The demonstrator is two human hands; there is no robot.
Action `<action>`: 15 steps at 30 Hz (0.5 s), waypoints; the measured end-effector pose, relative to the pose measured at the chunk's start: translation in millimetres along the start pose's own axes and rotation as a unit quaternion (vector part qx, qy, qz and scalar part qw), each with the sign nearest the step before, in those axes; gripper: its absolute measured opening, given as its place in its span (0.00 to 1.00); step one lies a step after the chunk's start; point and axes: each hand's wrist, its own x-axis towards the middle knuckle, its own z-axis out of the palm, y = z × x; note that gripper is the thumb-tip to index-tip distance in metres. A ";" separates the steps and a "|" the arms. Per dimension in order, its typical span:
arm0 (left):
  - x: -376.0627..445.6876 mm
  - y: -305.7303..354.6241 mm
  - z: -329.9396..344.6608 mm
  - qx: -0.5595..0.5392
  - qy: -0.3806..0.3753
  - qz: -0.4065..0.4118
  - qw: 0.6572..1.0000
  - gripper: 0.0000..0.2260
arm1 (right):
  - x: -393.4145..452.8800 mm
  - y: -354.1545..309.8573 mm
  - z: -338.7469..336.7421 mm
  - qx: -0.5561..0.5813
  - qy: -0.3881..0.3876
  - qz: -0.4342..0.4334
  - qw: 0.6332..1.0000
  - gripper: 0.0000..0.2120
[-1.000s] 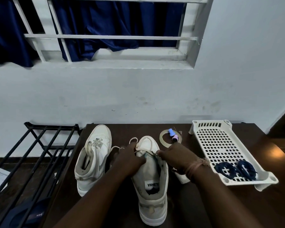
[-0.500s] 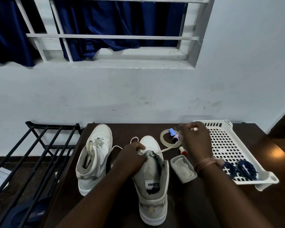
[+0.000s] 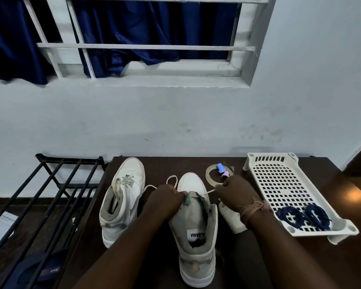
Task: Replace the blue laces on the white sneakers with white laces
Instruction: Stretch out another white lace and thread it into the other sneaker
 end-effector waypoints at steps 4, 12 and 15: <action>5.8 4.3 -6.1 -0.039 -0.049 -0.036 0.997 0.17 | -22.3 -23.7 -9.7 0.051 -0.130 0.009 0.990 0.30; 12.4 -1.1 -4.3 0.010 -0.147 -0.032 0.989 0.16 | -26.7 -32.3 -10.0 -0.014 -0.184 0.003 0.983 0.13; 8.0 -0.2 -3.1 -0.239 -0.093 -0.113 0.960 0.13 | -26.3 -33.4 -6.3 -0.012 -0.169 0.004 0.986 0.12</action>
